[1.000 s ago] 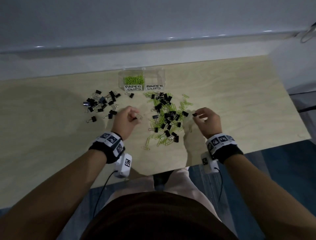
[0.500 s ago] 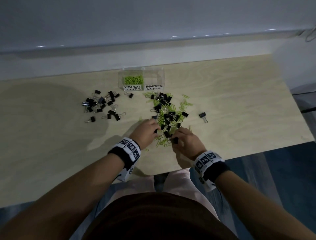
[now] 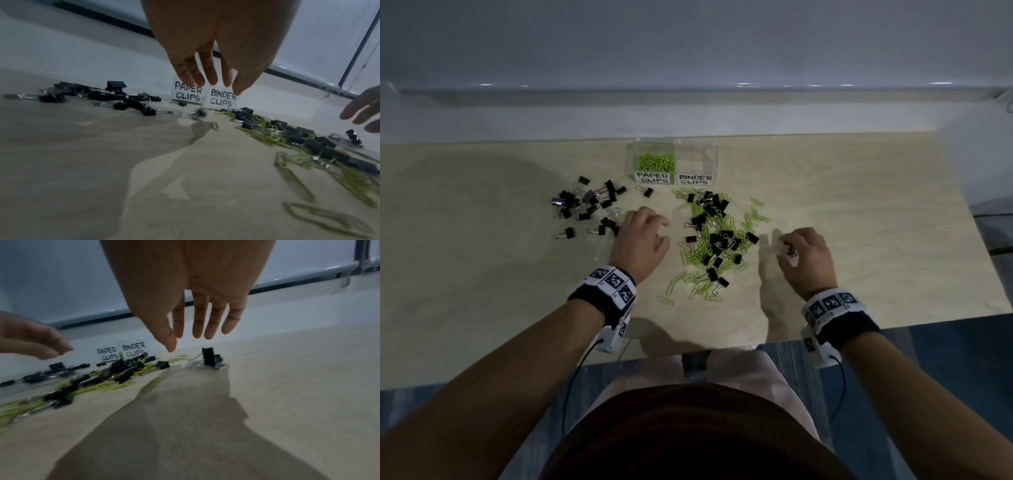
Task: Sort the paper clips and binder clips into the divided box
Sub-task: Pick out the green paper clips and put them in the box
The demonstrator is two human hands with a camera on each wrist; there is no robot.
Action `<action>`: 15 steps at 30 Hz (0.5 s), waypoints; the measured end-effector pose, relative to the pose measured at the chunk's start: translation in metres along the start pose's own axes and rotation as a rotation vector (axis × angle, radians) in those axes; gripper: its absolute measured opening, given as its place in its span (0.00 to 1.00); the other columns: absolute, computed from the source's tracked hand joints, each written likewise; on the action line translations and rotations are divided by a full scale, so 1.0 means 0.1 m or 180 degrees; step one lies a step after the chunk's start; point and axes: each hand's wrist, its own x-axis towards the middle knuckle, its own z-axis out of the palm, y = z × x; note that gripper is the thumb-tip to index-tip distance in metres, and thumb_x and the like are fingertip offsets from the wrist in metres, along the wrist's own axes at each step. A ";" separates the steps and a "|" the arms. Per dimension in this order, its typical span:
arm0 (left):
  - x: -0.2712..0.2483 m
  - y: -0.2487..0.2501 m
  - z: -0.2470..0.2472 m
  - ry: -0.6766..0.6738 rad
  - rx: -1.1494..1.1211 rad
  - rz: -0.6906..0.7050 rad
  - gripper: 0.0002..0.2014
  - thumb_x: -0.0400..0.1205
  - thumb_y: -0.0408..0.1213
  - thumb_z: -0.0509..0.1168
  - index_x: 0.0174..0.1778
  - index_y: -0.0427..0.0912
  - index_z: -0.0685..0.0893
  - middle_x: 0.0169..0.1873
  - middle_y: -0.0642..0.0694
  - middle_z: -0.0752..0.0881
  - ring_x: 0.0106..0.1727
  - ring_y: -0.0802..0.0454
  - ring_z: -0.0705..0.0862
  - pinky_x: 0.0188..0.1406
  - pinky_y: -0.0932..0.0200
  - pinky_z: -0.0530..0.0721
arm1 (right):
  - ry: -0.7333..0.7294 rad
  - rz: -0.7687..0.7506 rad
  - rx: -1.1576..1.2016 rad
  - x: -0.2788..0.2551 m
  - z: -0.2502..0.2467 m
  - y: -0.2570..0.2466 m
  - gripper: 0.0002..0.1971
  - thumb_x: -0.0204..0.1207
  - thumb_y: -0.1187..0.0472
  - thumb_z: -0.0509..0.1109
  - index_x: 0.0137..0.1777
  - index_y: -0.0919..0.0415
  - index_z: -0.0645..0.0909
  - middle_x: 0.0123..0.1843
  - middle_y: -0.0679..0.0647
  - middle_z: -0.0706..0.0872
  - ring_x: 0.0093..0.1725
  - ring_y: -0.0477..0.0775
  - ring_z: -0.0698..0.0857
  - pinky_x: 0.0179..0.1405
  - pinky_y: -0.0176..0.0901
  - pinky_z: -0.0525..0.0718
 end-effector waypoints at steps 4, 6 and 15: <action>-0.04 0.35 0.11 -0.0705 -0.0330 0.0311 0.10 0.80 0.41 0.64 0.54 0.43 0.82 0.52 0.50 0.79 0.52 0.57 0.74 0.55 0.60 0.77 | -0.0359 -0.0939 0.0128 -0.16 0.13 -0.29 0.11 0.66 0.66 0.72 0.49 0.58 0.85 0.51 0.55 0.85 0.46 0.59 0.81 0.45 0.55 0.84; -0.11 0.54 0.23 -0.1193 -0.0330 0.0481 0.10 0.81 0.39 0.64 0.56 0.43 0.83 0.53 0.50 0.80 0.50 0.55 0.77 0.54 0.57 0.80 | -0.0544 -0.1472 0.0398 -0.25 0.21 -0.48 0.11 0.67 0.68 0.70 0.48 0.60 0.86 0.50 0.56 0.87 0.44 0.58 0.82 0.45 0.45 0.84; -0.15 0.67 0.47 -0.1383 -0.0044 0.0497 0.09 0.78 0.39 0.64 0.51 0.43 0.82 0.50 0.48 0.80 0.48 0.47 0.80 0.47 0.47 0.82 | -0.0984 -0.1477 0.0512 -0.30 0.44 -0.59 0.09 0.70 0.67 0.69 0.50 0.64 0.85 0.48 0.60 0.86 0.44 0.62 0.85 0.36 0.49 0.87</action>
